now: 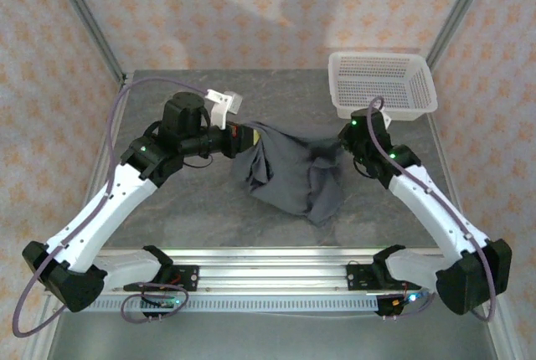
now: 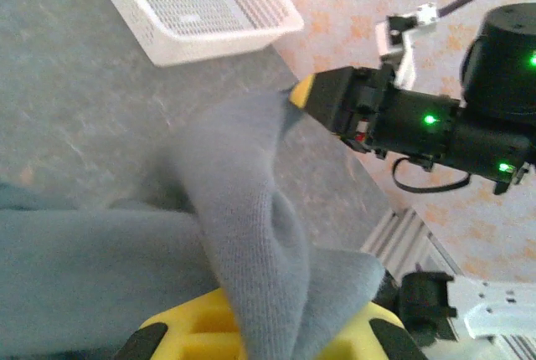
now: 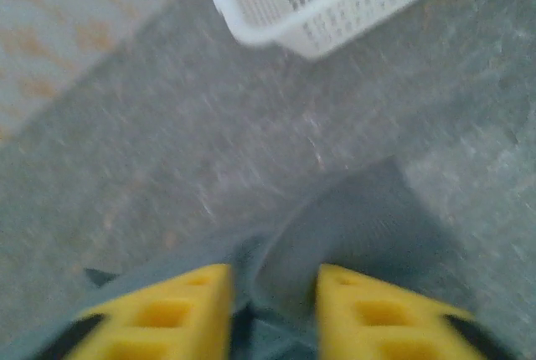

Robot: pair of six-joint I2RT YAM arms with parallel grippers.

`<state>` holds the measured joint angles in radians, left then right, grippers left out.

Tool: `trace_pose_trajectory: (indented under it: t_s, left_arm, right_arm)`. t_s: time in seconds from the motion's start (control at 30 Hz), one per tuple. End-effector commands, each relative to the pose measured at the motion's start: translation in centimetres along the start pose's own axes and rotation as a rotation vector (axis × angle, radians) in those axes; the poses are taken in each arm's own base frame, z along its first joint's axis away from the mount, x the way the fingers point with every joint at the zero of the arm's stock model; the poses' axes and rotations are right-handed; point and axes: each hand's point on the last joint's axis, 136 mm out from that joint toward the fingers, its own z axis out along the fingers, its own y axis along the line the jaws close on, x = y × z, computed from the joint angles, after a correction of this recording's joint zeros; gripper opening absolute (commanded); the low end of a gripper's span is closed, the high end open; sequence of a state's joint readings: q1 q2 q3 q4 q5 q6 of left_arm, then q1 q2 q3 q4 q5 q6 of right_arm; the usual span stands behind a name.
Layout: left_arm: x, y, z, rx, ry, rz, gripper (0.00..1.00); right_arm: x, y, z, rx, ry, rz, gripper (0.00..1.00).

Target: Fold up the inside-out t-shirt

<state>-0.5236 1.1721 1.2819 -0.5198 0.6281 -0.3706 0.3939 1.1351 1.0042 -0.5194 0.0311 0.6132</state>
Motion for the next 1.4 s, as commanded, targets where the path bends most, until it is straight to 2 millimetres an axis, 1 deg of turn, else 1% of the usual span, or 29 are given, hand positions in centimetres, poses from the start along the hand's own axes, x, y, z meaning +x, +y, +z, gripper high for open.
trace_pose_trajectory:
  t_s: [0.0,0.03,0.07,0.1,0.13,0.17,0.23,0.27,0.3,0.37,0.4,0.5,0.6,0.63,0.67,0.73,0.8,0.83,0.9,0.93,1.0,1.07,1.1,1.13,1.2,1.27,1.37]
  left_arm:
    - [1.6,-0.1,0.1,0.014,0.091,-0.072,0.0]
    - [1.7,0.1,0.2,0.007,0.094,-0.073,0.0]
    - [1.9,0.3,0.4,0.001,0.101,-0.077,0.0]
    - [1.9,0.4,0.5,-0.002,0.104,-0.079,0.0]
    - [2.1,0.5,0.6,-0.005,0.109,-0.083,0.0]
    - [2.1,0.6,0.6,-0.007,0.11,-0.083,0.0]
    - [2.1,0.8,0.6,-0.018,0.111,-0.083,0.0]
    - [2.1,0.8,0.6,-0.021,0.113,-0.08,0.0]
    - [2.1,0.8,0.5,-0.024,0.114,-0.077,0.0]
    - [2.0,0.8,0.4,-0.031,0.113,-0.073,0.0]
    - [2.0,0.9,0.4,-0.034,0.116,-0.071,0.0]
    - [2.1,0.9,0.4,-0.041,0.12,-0.072,0.0]
    - [2.1,1.0,0.3,-0.044,0.119,-0.073,0.0]
    - [2.1,1.1,0.3,-0.047,0.117,-0.073,0.0]
    - [2.0,1.1,0.3,-0.053,0.112,-0.071,0.0]
    - [2.0,1.8,0.1,-0.088,0.102,-0.075,0.0]
    - [2.0,4.3,-0.2,-0.205,0.097,-0.097,0.0]
    - [2.0,6.0,-0.3,-0.276,0.094,-0.104,0.0]
    - [2.4,10.8,-1.1,-0.484,0.088,-0.107,0.0]
    - [2.7,13.0,-1.5,-0.576,0.085,-0.107,0.02]
    - [3.7,17.4,-2.2,-0.767,0.094,-0.103,0.19]
    - [4.7,19.7,-2.3,-0.871,0.11,-0.1,0.26]
    - [5.0,20.3,-2.3,-0.888,0.107,-0.105,0.29]
    - [5.2,20.5,-2.2,-0.889,0.092,-0.11,0.34]
    - [4.9,20.0,-2.4,-0.862,0.037,-0.117,0.43]
    - [4.2,18.9,-3.5,-0.828,-0.034,-0.113,0.49]
    - [3.7,16.7,-5.4,-0.763,-0.108,-0.122,0.5]
  right_arm:
    - [-0.9,2.6,-4.1,-0.159,-0.032,-0.095,0.52]
    - [-0.7,3.8,-5.4,-0.242,-0.046,-0.136,0.53]
    - [0.2,5.4,-6.8,-0.353,-0.052,-0.202,0.55]
    - [1.6,7.4,-8.5,-0.502,-0.059,-0.278,0.56]
    - [2.9,8.8,-9.7,-0.609,-0.056,-0.341,0.56]
    - [4.8,10.0,-10.7,-0.713,-0.033,-0.401,0.56]
    - [8.5,11.8,-11.8,-0.849,0.038,-0.502,0.56]
    - [10.5,12.4,-11.8,-0.887,0.086,-0.545,0.57]
    - [12.2,12.8,-11.3,-0.903,0.136,-0.575,0.57]
    - [15.2,13.3,-9.8,-0.916,0.239,-0.62,0.58]
    - [16.1,13.3,-8.8,-0.896,0.276,-0.628,0.58]
    - [17.7,13.4,-6.3,-0.855,0.325,-0.629,0.58]
    - [19.8,13.8,-5.1,-0.893,0.395,-0.627,0.58]
    - [20.3,13.9,-4.8,-0.893,0.419,-0.629,0.56]
    - [21.0,14.0,-4.5,-0.894,0.452,-0.63,0.49]
    - [21.3,14.5,-4.4,-0.904,0.478,-0.606,0.23]
    - [20.9,15.2,-5.1,-0.952,0.459,-0.566,0.0]
    - [20.5,15.6,-5.7,-0.98,0.45,-0.545,0.0]
    - [20.0,16.3,-8.0,-1.081,0.45,-0.516,0.0]
    - [19.7,16.6,-9.0,-1.121,0.449,-0.502,0.0]
    - [18.9,16.8,-11.2,-1.196,0.434,-0.48,0.0]
    - [18.0,16.7,-12.2,-1.205,0.4,-0.467,0.0]
    - [17.6,16.5,-12.2,-1.193,0.381,-0.461,0.0]
    - [17.1,16.3,-12.3,-1.182,0.359,-0.454,0.0]
    - [16.2,16.1,-12.1,-1.161,0.323,-0.437,0.0]
    - [15.5,15.8,-11.6,-1.14,0.298,-0.417,0.0]
    - [15.0,15.6,-10.8,-1.118,0.285,-0.401,0.0]
